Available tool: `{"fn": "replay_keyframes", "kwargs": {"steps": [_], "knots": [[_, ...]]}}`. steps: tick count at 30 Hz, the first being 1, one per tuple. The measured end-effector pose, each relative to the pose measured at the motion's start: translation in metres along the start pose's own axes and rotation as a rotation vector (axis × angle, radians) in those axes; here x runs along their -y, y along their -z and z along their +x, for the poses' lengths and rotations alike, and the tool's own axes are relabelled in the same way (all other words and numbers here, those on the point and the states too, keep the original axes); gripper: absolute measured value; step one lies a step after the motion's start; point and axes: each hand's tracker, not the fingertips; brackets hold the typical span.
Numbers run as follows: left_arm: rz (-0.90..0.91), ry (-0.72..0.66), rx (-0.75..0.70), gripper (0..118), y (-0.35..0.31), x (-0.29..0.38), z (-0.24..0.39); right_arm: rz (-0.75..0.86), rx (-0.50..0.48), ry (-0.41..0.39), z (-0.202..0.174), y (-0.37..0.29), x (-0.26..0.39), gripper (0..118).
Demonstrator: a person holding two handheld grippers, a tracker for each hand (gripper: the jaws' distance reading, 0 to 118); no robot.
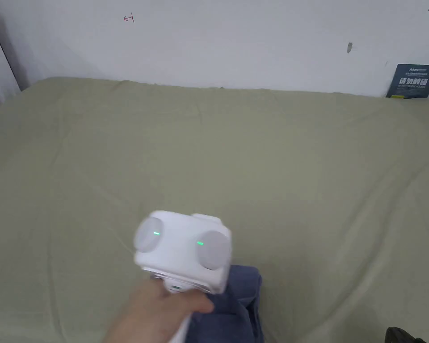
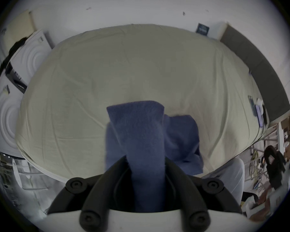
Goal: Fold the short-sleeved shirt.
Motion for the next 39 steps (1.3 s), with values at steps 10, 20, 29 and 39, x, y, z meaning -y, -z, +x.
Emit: {"fn": "replay_keyframes", "kwargs": {"steps": [10, 20, 29, 39], "knots": [[0.006, 0.047, 0.155, 113, 0.049, -0.011, 0.065, -0.042, 0.033, 0.031, 0.018, -0.004, 0.010, 1], [0.207, -0.151, 0.432, 0, -0.027, 0.012, -0.054, -0.090, 0.001, 0.093, 0.014, 0.008, 0.019, 1], [-0.025, -0.319, 0.769, 0, 0.103, 0.008, -0.017, -0.139, -0.021, 0.115, 0.007, 0.007, 0.025, 1], [0.085, -0.286, 0.835, 0, 0.047, 0.006, -0.074, -0.188, -0.242, 0.150, -0.011, 0.053, -0.002, 1]]}}
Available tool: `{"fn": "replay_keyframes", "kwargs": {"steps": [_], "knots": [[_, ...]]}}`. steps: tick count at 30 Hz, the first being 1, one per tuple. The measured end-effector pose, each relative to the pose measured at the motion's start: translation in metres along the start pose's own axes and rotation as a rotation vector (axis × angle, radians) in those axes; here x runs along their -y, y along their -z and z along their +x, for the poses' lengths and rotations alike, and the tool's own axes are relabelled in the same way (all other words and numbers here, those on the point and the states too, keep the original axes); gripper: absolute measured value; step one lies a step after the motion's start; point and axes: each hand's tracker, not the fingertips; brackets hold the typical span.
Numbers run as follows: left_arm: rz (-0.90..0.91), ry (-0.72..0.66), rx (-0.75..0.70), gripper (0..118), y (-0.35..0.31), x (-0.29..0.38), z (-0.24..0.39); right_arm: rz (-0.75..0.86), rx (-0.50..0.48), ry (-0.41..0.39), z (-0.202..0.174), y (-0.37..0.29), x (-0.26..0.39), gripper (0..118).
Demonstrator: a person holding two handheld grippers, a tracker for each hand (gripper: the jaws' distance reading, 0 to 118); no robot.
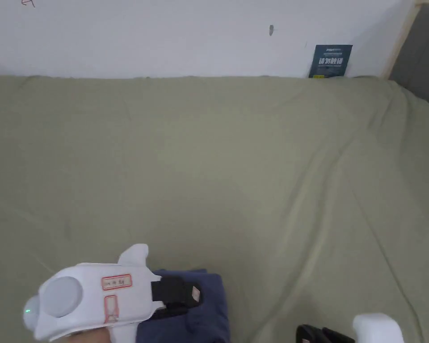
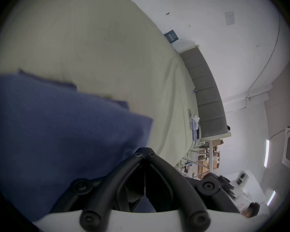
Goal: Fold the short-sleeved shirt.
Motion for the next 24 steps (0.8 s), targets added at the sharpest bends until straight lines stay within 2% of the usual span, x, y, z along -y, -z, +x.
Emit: {"fn": "replay_keyframes", "kwargs": {"steps": [4, 6, 9, 10, 12, 15, 16, 18, 19, 20, 21, 22, 23, 24], "knots": [[0.101, 0.061, -0.165, 0, -0.063, 0.000, -0.010, -0.066, -0.260, 0.087, -0.015, 0.061, -0.030, 1], [0.121, 0.073, -0.348, 0, -0.084, 0.004, -0.031, -0.160, -0.459, 0.212, -0.013, 0.104, -0.041, 1], [0.109, 0.046, -0.445, 0, -0.095, 0.008, -0.065, -0.272, -0.679, 0.413, -0.005, 0.159, -0.037, 1], [0.101, 0.013, -0.443, 0, -0.096, 0.007, -0.074, -0.281, -0.709, 0.448, -0.002, 0.171, -0.032, 1], [0.085, -0.024, -0.397, 0, -0.090, 0.009, -0.089, -0.368, -0.753, 0.461, 0.010, 0.194, -0.017, 1], [0.071, -0.084, -0.320, 0, -0.084, 0.006, -0.108, -0.447, -0.742, 0.558, 0.035, 0.212, 0.011, 1], [0.064, -0.101, -0.265, 0, -0.083, 0.005, -0.113, -0.431, -0.752, 0.592, 0.040, 0.212, 0.017, 1], [0.024, -0.153, -0.047, 0, -0.081, 0.004, -0.122, -0.392, -0.797, 0.688, 0.049, 0.209, 0.018, 1], [0.005, -0.162, 0.056, 8, -0.080, 0.004, -0.127, -0.393, -0.775, 0.658, 0.047, 0.208, 0.016, 1], [-0.022, -0.164, 0.123, 28, -0.077, 0.004, -0.130, -0.395, -0.773, 0.645, 0.048, 0.209, 0.015, 1], [-0.043, -0.171, 0.153, 77, -0.071, 0.004, -0.132, -0.402, -0.777, 0.626, 0.047, 0.210, 0.013, 1], [-0.070, -0.177, 0.144, 111, -0.063, 0.005, -0.135, -0.404, -0.777, 0.626, 0.046, 0.211, 0.012, 1], [-0.114, -0.151, 0.121, 118, -0.056, 0.006, -0.133, -0.406, -0.775, 0.624, 0.045, 0.212, 0.011, 1], [-0.085, -0.168, 0.091, 116, -0.055, 0.003, -0.131, -0.406, -0.773, 0.618, 0.037, 0.209, 0.009, 1]]}}
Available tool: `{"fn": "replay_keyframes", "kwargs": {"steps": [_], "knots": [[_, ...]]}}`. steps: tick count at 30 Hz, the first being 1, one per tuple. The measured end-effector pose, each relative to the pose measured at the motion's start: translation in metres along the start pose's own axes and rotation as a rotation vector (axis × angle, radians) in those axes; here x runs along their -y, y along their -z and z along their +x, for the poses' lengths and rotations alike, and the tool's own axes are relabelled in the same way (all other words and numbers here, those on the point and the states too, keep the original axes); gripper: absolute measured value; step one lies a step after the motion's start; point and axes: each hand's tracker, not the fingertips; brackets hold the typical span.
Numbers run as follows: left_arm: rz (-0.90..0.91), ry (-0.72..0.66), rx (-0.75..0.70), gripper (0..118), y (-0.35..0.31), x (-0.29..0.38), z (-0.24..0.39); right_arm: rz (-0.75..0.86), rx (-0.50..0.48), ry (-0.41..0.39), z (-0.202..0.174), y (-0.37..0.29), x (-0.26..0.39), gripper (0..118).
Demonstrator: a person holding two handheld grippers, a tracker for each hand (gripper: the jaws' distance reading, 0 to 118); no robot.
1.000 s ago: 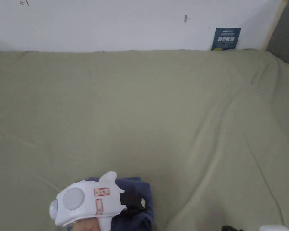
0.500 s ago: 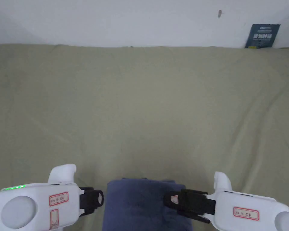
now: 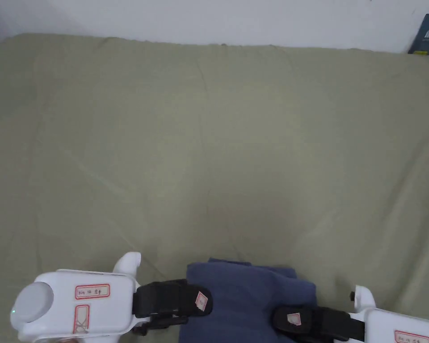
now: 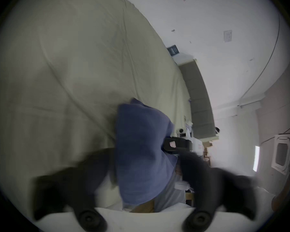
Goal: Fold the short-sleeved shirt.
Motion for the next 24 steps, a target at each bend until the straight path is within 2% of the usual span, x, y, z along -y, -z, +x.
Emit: {"fn": "replay_keyframes", "kwargs": {"steps": [1, 2, 6, 8, 9, 10, 12, 13, 15, 16, 19, 24], "knots": [[0.013, 0.007, 0.003, 116, 0.004, -0.002, 0.000, -0.002, -0.001, -0.001, 0.000, 0.001, 0.000, 1], [0.008, 0.011, 0.079, 116, 0.007, -0.005, 0.002, -0.005, -0.002, 0.000, 0.000, 0.003, -0.001, 1], [-0.071, -0.095, 0.251, 116, 0.048, -0.007, -0.003, -0.005, -0.008, 0.001, 0.002, 0.003, -0.002, 1], [-0.058, 0.007, 0.207, 115, 0.055, -0.008, -0.003, -0.003, -0.009, 0.001, 0.004, 0.002, -0.002, 1], [-0.050, 0.003, 0.213, 109, 0.054, -0.008, -0.002, 0.001, -0.011, 0.003, 0.004, 0.002, -0.002, 1], [-0.041, -0.001, 0.200, 87, 0.051, -0.008, -0.003, 0.004, -0.014, 0.005, 0.004, 0.001, -0.001, 1], [0.003, -0.003, 0.060, 59, 0.041, -0.009, -0.009, 0.010, -0.014, -0.001, 0.004, -0.002, -0.001, 1], [0.010, 0.048, 0.014, 27, 0.040, -0.007, -0.014, 0.013, -0.014, -0.012, 0.002, -0.003, -0.001, 1], [-0.010, -0.051, 0.116, 25, 0.036, -0.006, -0.022, 0.018, 0.004, -0.043, -0.006, -0.004, 0.001, 1], [0.002, -0.051, 0.125, 25, 0.033, -0.005, -0.020, 0.017, 0.016, -0.063, -0.012, -0.005, 0.002, 1], [0.002, -0.018, 0.093, 25, 0.013, -0.010, -0.021, 0.019, 0.048, -0.135, -0.032, -0.010, 0.006, 1], [0.068, -0.008, -0.065, 25, -0.096, -0.038, -0.048, 0.031, 0.056, -0.238, -0.061, -0.017, 0.006, 1]]}}
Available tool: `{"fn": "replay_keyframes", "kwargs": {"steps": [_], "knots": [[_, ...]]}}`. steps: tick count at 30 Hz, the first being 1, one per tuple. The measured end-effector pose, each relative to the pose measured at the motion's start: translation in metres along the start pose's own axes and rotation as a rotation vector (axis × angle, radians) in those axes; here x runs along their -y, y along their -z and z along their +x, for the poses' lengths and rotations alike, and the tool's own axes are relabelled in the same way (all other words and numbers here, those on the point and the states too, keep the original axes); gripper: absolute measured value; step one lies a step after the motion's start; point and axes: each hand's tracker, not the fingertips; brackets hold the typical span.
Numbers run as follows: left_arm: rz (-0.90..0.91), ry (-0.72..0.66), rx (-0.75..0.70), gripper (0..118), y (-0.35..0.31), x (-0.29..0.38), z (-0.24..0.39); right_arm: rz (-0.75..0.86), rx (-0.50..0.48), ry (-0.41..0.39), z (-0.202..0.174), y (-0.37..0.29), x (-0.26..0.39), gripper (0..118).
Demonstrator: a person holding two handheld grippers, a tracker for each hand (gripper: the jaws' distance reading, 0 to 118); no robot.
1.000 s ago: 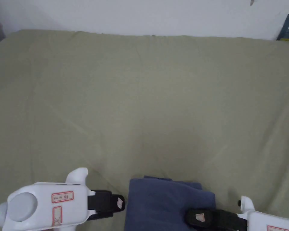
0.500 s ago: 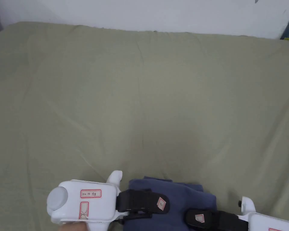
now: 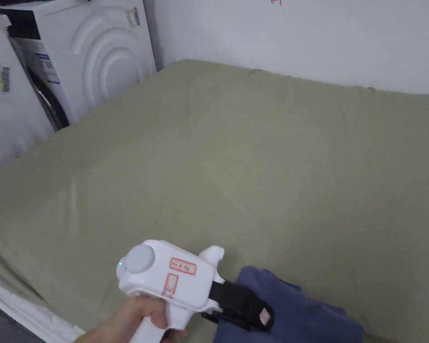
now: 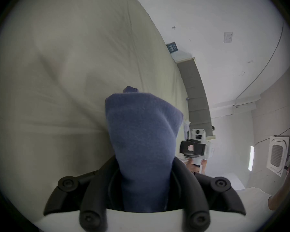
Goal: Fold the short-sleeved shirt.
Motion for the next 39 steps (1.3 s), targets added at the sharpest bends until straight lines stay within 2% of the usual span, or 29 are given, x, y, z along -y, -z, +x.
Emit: {"fn": "replay_keyframes", "kwargs": {"steps": [5, 9, 16, 19, 20, 21, 23, 24, 25, 28, 29, 30, 31, 32, 33, 34, 36, 38, 39], "knots": [[0.092, -0.028, -0.200, 25, -0.123, -0.049, -0.054, 0.013, 0.034, -0.036, -0.012, 0.007, -0.003, 1], [0.123, -0.028, -0.283, 25, -0.190, -0.096, -0.098, 0.023, 0.062, -0.029, -0.018, 0.016, -0.004, 1], [0.058, -0.034, -0.260, 25, -0.205, -0.143, -0.118, 0.035, 0.101, 0.006, -0.015, 0.025, -0.005, 1], [0.028, 0.016, -0.299, 26, -0.205, -0.155, -0.120, 0.030, 0.119, 0.011, -0.013, 0.027, -0.005, 1], [0.029, 0.017, -0.326, 30, -0.206, -0.157, -0.119, 0.030, 0.121, 0.014, -0.014, 0.027, -0.004, 1], [0.062, 0.003, -0.397, 53, -0.208, -0.159, -0.117, 0.034, 0.124, 0.021, -0.014, 0.026, -0.003, 1], [0.111, 0.004, -0.472, 116, -0.215, -0.158, -0.109, 0.035, 0.118, 0.025, -0.015, 0.022, -0.001, 1], [0.210, 0.041, -0.467, 115, -0.221, -0.152, -0.100, 0.036, 0.119, 0.021, -0.017, 0.020, 0.000, 1], [0.192, 0.053, -0.473, 114, -0.223, -0.145, -0.090, 0.038, 0.124, 0.011, -0.019, 0.017, -0.001, 1], [0.293, 0.034, -0.601, 116, -0.243, -0.147, -0.087, 0.069, 0.146, -0.042, -0.026, 0.003, -0.006, 1], [0.316, 0.044, -0.610, 115, -0.243, -0.138, -0.074, 0.084, 0.144, -0.074, -0.032, -0.003, -0.008, 1], [0.347, 0.054, -0.575, 109, -0.235, -0.121, -0.053, 0.096, 0.157, -0.099, -0.039, -0.009, -0.011, 1], [0.377, 0.062, -0.565, 97, -0.224, -0.105, -0.032, 0.120, 0.180, -0.136, -0.048, -0.014, -0.013, 1], [0.401, 0.105, -0.542, 66, -0.213, -0.092, -0.012, 0.143, 0.210, -0.193, -0.056, -0.022, -0.017, 1], [0.425, 0.151, -0.523, 0, -0.196, -0.080, 0.007, 0.168, 0.245, -0.251, -0.068, -0.028, -0.019, 1], [0.462, 0.215, -0.528, 0, -0.190, -0.074, 0.029, 0.208, 0.315, -0.298, -0.080, -0.033, -0.021, 1], [0.493, 0.241, -0.618, 0, -0.155, -0.028, 0.111, 0.312, 0.489, -0.431, -0.110, -0.042, -0.025, 1], [0.545, 0.282, -0.542, 0, -0.133, 0.000, 0.165, 0.378, 0.612, -0.535, -0.135, -0.048, -0.027, 1], [0.578, 0.321, -0.520, 0, -0.077, 0.006, 0.157, 0.413, 0.660, -0.564, -0.146, -0.051, -0.027, 1]]}}
